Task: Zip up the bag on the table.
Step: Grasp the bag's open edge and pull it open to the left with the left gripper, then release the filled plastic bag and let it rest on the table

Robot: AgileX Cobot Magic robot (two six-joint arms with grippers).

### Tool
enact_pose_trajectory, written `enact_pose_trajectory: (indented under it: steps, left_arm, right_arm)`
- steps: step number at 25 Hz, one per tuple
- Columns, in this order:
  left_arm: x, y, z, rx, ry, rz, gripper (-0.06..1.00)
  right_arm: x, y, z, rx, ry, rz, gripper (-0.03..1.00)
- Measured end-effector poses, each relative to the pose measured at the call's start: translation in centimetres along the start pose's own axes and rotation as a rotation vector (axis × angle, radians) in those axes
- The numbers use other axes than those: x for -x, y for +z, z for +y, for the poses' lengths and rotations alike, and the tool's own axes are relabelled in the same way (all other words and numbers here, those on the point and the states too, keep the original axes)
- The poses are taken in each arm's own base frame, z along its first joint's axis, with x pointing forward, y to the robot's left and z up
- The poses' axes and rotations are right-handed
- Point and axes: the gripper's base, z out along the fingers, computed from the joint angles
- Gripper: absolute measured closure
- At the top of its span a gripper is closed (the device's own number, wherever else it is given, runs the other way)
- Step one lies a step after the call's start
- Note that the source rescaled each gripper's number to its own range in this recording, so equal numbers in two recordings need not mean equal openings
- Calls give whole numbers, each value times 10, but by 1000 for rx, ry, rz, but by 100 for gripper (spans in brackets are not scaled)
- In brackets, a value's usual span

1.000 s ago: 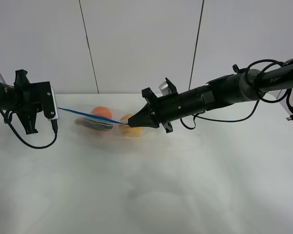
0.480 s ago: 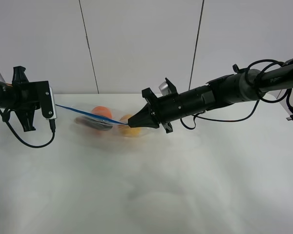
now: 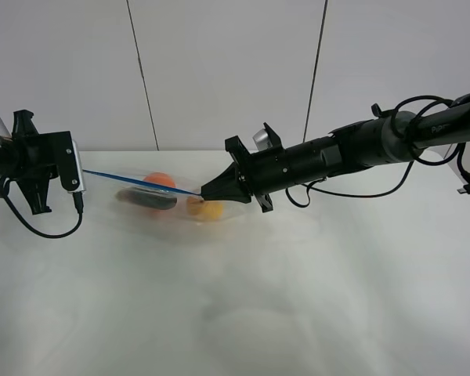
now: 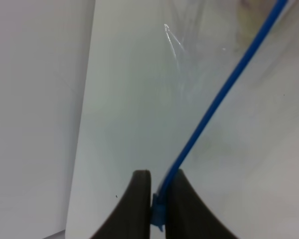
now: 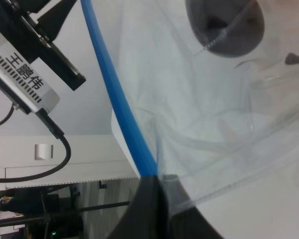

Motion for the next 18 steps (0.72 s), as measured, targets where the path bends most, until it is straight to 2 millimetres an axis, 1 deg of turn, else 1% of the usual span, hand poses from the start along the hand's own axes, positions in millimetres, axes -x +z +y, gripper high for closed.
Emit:
enact_pose_trajectory:
  steps: [2, 3, 5, 6, 10, 11, 12, 14, 18]
  left_arm:
    - [0, 0, 0, 0, -16, 0, 94]
    - [0, 0, 0, 0, -32, 0, 92]
    - [-6, 0, 3, 30, -98, 15, 83]
    - [-10, 0, 7, 61, -128, 25, 73]
    - [-13, -1, 10, 99, -210, 29, 22]
    - [-13, -1, 11, 109, -217, 29, 12]
    - [-13, -1, 12, 115, -223, 30, 6]
    - [-16, -1, 12, 120, -229, 36, -1]
    - [-29, -2, 16, 152, -292, 62, -5]
  right_arm:
    - [0, 0, 0, 0, 0, 0, 97]
    - [0, 0, 0, 0, 0, 0, 97]
    - [-2, -1, -3, -20, -19, 23, 97]
    - [-2, -2, -4, -25, -23, 27, 97]
    - [-2, -3, -5, -31, -29, 34, 97]
    - [-2, -3, -5, -32, -30, 35, 97]
    - [-2, -3, -5, -33, -31, 37, 97]
    - [-2, -3, -5, -33, -31, 37, 97]
    - [-3, -3, -5, -32, -31, 38, 97]
